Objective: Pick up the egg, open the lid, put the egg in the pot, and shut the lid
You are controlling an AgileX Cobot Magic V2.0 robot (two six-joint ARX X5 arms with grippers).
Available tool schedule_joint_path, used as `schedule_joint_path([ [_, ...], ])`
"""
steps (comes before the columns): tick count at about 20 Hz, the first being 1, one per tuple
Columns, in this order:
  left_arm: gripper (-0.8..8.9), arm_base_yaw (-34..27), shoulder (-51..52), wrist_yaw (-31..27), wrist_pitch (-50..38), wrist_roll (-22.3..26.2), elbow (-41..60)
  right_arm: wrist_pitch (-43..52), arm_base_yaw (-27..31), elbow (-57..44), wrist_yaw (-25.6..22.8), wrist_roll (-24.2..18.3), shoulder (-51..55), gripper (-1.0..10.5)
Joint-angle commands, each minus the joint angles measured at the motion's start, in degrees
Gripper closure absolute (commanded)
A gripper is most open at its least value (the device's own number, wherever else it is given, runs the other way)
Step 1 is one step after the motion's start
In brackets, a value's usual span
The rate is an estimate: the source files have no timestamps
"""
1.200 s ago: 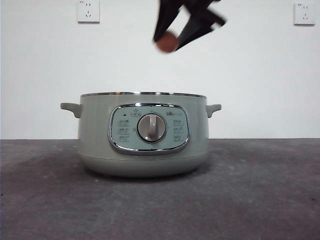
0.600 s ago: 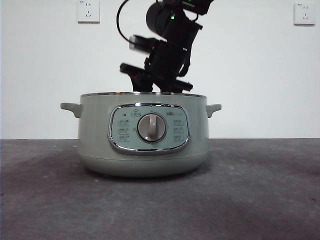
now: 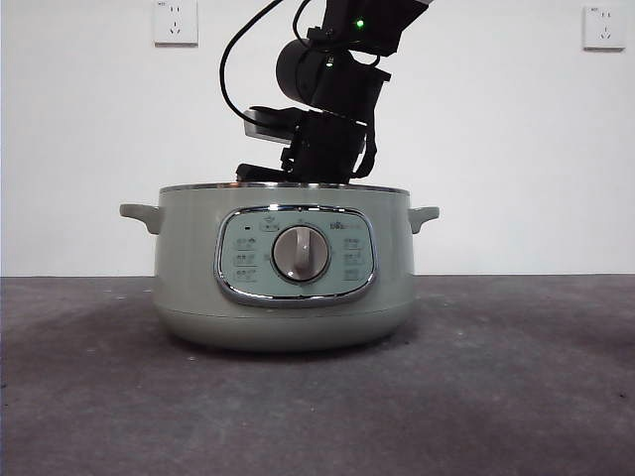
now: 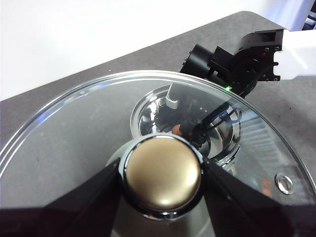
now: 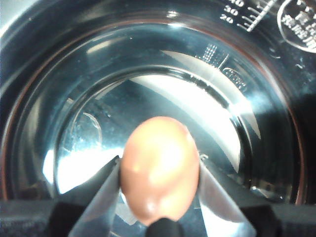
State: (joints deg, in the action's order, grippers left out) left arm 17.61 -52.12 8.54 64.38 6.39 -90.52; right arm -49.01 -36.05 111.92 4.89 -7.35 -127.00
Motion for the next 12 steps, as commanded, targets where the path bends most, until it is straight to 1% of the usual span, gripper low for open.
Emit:
schedule_joint_path([
  [1, 8.22, -0.15, 0.74, 0.46, -2.27, -0.15, -0.39, -0.7, -0.37, -0.37, 0.04, -0.37, -1.4, 9.4],
  [2, 8.22, -0.15, 0.74, 0.46, -2.27, -0.15, -0.39, -0.66, -0.37, -0.37, 0.04, -0.35, -1.4, 8.7],
  [4, 8.22, -0.15, 0.74, 0.46, -2.27, -0.15, -0.39, -0.68, -0.37, -0.15, 0.04, -0.26, -1.07, 5.1],
  [5, 8.22, -0.15, 0.74, 0.46, -2.32, -0.15, -0.39, -0.66, -0.37, 0.17, 0.04, -0.2, -0.52, 4.3],
  [7, 8.22, -0.15, 0.74, 0.46, -2.34, -0.15, -0.39, -0.72, -0.37, 1.09, 0.85, 0.13, 1.9, 4.4],
  [8, 8.22, -0.15, 0.74, 0.46, -2.34, -0.15, -0.42, -0.72, -0.37, 1.18, 0.9, 1.05, 4.0, 4.4],
  [12, 8.22, -0.15, 0.59, 0.72, -2.89, -0.13, -0.42, -3.06, -0.31, 1.18, 0.83, 2.84, 16.39, 4.4],
])
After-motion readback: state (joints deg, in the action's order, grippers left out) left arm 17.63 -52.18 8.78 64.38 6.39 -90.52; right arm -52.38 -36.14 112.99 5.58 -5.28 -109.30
